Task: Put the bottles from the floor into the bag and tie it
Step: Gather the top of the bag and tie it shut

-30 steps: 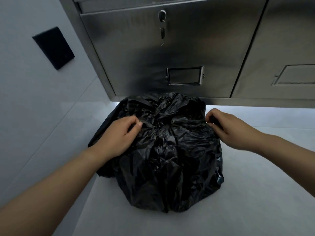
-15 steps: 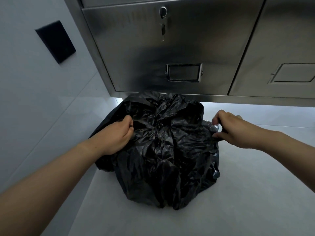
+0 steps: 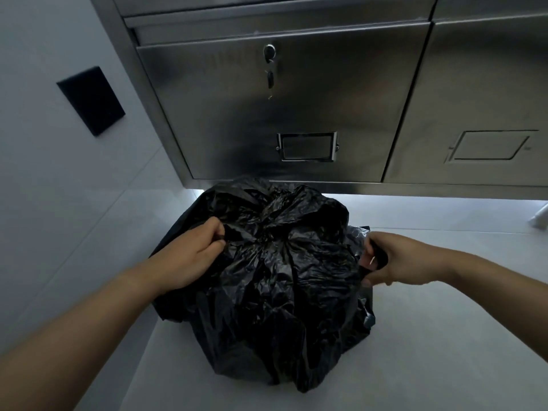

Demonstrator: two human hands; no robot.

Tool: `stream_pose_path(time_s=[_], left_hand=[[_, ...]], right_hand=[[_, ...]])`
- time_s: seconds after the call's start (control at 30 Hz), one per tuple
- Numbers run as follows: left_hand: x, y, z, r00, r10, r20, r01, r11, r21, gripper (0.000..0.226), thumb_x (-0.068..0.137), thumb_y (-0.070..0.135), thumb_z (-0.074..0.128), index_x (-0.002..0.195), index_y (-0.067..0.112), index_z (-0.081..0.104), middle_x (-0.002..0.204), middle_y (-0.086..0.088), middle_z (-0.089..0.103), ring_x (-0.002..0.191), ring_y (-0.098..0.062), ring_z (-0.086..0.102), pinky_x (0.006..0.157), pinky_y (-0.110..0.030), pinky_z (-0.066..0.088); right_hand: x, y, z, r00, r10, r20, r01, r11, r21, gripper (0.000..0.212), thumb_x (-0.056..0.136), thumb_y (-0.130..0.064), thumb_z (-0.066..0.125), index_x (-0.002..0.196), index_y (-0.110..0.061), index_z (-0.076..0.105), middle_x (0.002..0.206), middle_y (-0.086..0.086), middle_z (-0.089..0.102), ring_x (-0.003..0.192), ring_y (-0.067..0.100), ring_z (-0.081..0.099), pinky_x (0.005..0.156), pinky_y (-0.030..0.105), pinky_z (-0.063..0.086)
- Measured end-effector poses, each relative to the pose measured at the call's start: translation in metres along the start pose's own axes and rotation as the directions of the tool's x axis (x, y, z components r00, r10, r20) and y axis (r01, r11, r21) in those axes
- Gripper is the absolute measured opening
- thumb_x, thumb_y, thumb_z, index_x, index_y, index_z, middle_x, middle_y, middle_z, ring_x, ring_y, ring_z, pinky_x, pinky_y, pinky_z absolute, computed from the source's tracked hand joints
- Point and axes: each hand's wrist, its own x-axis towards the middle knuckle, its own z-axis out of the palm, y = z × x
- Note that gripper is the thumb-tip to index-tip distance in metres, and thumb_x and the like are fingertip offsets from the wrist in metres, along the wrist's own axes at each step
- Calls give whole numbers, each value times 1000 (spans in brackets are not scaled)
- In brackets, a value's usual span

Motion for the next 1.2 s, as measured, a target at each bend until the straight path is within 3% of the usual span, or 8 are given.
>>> stream_pose_path(time_s=[0.13, 0.3, 0.47, 0.53, 0.7, 0.77, 0.93, 1.2], left_hand=[[2, 4, -9, 983, -1, -183, -9, 998, -55, 10, 93, 25, 43, 83, 24, 41, 76, 0, 52, 67, -11, 45, 62, -28, 37], [9, 25, -19, 914, 102, -393, -116, 993, -13, 11, 93, 32, 41, 85, 24, 42, 71, 5, 50, 70, -6, 47, 59, -16, 36], [10, 53, -7, 882, 207, -424, -237, 971, -19, 20, 97, 33, 37, 82, 21, 42, 68, 8, 45, 66, -7, 45, 60, -17, 35], [10, 56, 0, 880, 212, -425, -242, 970, -16, 21, 97, 33, 37, 81, 20, 42, 65, 9, 44, 64, -5, 45, 58, -14, 34], [9, 39, 4, 896, 123, -427, -169, 983, -73, 26, 95, 31, 45, 68, 30, 42, 53, 7, 41, 55, -9, 44, 52, -18, 31], [8, 29, 0, 899, 99, -427, -148, 985, -84, 32, 95, 35, 45, 64, 33, 38, 51, 6, 38, 52, -10, 42, 50, -21, 30], [4, 10, 0, 928, 63, -368, -117, 985, -126, 29, 90, 42, 40, 64, 27, 39, 54, 6, 37, 52, -10, 37, 51, -22, 28], [-1, -10, -6, 921, -39, -387, -30, 985, -170, 32, 92, 34, 46, 68, 13, 46, 58, -1, 42, 57, -18, 39, 55, -24, 31]], right_hand=[[-4, -24, -13, 988, -88, -125, 119, 956, 268, 24, 86, 2, 59, 84, -10, 38, 98, 16, 56, 71, 15, 59, 71, 30, 57], [-5, -65, -10, 925, -238, -294, 309, 924, 224, 10, 93, -1, 47, 98, -9, 41, 81, 4, 48, 57, 1, 50, 61, 18, 45], [3, -92, 5, 852, -315, -419, 441, 863, 246, 12, 94, -5, 47, 100, -15, 50, 77, -7, 49, 60, -6, 45, 59, 9, 37], [7, -94, 12, 837, -280, -471, 443, 852, 280, 2, 91, -15, 54, 90, -16, 54, 70, -9, 51, 60, -1, 45, 60, 11, 37], [16, -75, 11, 711, -126, -691, 356, 913, 200, 33, 77, -36, 70, 68, -20, 43, 52, -9, 40, 44, 4, 35, 47, 16, 33], [16, -63, 9, 725, -112, -680, 334, 920, 205, 40, 74, -33, 74, 66, -20, 37, 51, -4, 38, 42, 9, 31, 47, 24, 34], [14, -45, 13, 743, -166, -649, 358, 917, 176, 47, 75, -17, 75, 62, -20, 30, 46, -11, 34, 42, 7, 26, 42, 15, 27], [9, -27, -2, 750, -31, -660, 268, 928, 260, 48, 80, -13, 71, 62, -19, 28, 54, -2, 34, 40, 6, 25, 36, 13, 25]])
